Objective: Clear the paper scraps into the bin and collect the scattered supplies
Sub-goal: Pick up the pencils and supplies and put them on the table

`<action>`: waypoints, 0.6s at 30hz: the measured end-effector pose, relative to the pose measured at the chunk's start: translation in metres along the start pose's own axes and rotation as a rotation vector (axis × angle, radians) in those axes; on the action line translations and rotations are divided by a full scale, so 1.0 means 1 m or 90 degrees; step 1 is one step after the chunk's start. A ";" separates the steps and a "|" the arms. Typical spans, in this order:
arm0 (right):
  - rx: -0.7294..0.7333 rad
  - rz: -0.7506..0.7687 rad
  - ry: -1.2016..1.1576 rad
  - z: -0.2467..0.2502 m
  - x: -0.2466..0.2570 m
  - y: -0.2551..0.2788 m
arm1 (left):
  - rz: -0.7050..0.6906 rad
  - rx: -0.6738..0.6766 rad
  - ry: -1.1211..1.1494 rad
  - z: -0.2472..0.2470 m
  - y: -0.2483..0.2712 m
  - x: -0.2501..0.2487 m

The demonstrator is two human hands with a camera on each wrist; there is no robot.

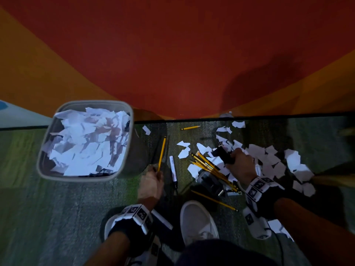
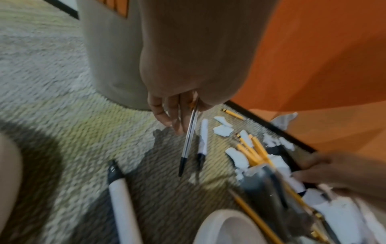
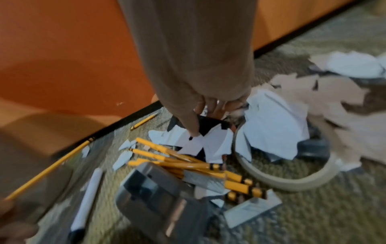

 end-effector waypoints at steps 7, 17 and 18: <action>0.021 0.025 -0.100 0.018 0.005 0.010 | 0.060 0.061 -0.095 -0.014 -0.001 0.023; -0.014 -0.116 -0.362 0.062 0.008 0.021 | -0.151 0.064 0.110 0.018 0.023 -0.059; -0.004 -0.127 -0.405 0.063 0.013 0.025 | -0.105 0.103 0.170 0.014 0.025 -0.066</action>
Point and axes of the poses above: each hand's wrist, its own y-axis away from the middle knuckle, its own z-axis out of the back of the hand, x = y × z, the point moved 7 cm from there along -y, towards the middle knuckle, and after that the axes turned 14 degrees about -x, right-handed, at the moved point
